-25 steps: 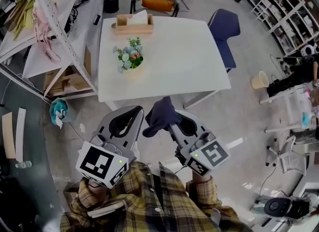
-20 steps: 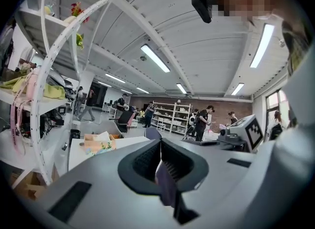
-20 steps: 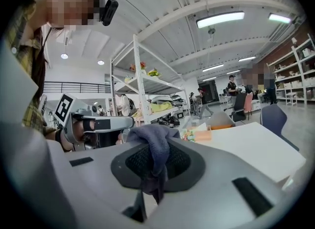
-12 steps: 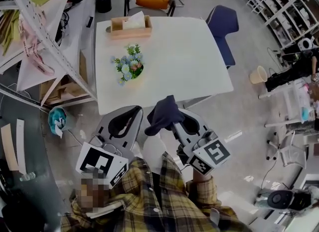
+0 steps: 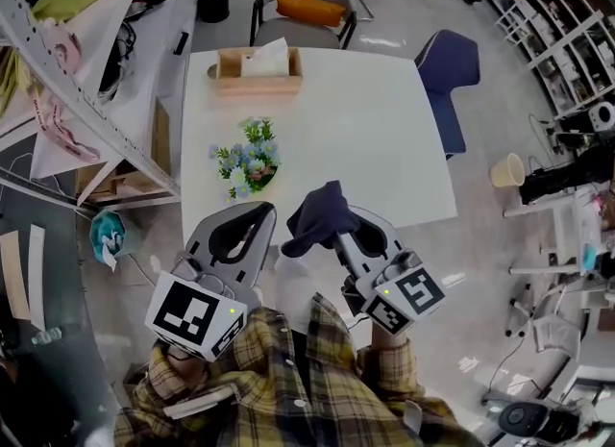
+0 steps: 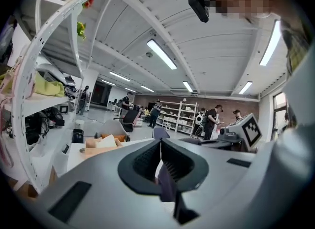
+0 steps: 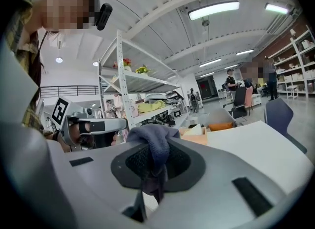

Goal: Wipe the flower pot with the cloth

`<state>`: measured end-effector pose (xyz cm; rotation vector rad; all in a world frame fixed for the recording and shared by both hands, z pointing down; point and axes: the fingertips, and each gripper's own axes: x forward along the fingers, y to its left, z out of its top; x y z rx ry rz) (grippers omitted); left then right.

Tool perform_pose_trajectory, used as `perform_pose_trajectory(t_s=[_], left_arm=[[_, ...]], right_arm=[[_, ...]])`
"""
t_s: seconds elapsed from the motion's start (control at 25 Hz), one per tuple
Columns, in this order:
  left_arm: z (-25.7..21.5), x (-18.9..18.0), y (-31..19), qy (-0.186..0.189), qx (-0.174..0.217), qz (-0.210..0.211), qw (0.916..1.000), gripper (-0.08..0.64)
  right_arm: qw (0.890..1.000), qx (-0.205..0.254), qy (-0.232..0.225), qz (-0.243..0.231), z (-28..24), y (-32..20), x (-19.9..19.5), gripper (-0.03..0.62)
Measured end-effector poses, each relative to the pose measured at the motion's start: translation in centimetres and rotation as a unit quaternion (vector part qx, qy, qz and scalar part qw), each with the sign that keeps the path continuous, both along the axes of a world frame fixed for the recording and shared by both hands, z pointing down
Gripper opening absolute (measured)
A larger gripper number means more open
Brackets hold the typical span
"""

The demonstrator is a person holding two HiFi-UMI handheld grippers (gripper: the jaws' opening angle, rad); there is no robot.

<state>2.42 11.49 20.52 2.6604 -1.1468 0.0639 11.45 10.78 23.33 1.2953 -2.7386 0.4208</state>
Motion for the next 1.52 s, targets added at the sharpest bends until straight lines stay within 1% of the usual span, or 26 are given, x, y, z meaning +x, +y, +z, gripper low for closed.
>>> perform_pose_trajectory(t_s=[0.2, 0.44, 0.52, 0.68, 0.88, 1.0, 1.16, 1.32, 1.4, 1.52], left_arm=[[-1.3, 1.2, -5.4, 0.001, 0.002, -0.031, 0.9995, 0.011], [-2.2, 2.8, -10.5, 0.001, 0.005, -0.083, 0.9965, 0.011], [-2.2, 3.2, -11.4, 0.0, 0.006, -0.098, 0.9951, 0.011], [-1.3, 2.7, -12.2, -0.004, -0.003, -0.133, 0.9911, 0.011], [-0.5, 1.3, -12.7, -0.005, -0.017, -0.157, 0.9874, 0.011], [-0.1, 0.2, -12.6, -0.006, -0.023, -0.165, 0.986, 0.012], [1.1, -0.4, -12.1, -0.001, -0.038, -0.164, 0.9857, 0.012], [3.5, -0.5, -11.2, 0.015, -0.061, -0.156, 0.9857, 0.012], [4.9, -0.5, -10.8, 0.018, -0.076, -0.153, 0.9851, 0.012], [6.5, -0.2, -10.4, 0.032, -0.09, -0.148, 0.9844, 0.014]], right_arm=[[0.999, 0.0, 0.002, -0.036, -1.4, -6.1, 1.1, 0.023], [0.995, -0.002, 0.006, -0.095, -1.9, -11.7, 2.3, 0.023], [0.994, -0.004, 0.008, -0.113, -1.7, -12.9, 2.5, 0.023], [0.989, -0.013, 0.011, -0.15, -0.9, -14.6, 1.8, 0.023], [0.984, -0.034, 0.014, -0.174, 0.6, -15.6, 0.4, 0.023], [0.982, -0.05, 0.014, -0.183, 1.4, -15.9, -0.5, 0.023], [0.98, -0.073, 0.016, -0.187, 3.0, -16.4, -1.1, 0.023], [0.978, -0.092, 0.031, -0.187, 5.0, -16.5, -1.5, 0.023], [0.977, -0.101, 0.034, -0.186, 5.9, -16.5, -1.6, 0.023], [0.976, -0.111, 0.039, -0.183, 7.1, -16.6, -1.7, 0.023]])
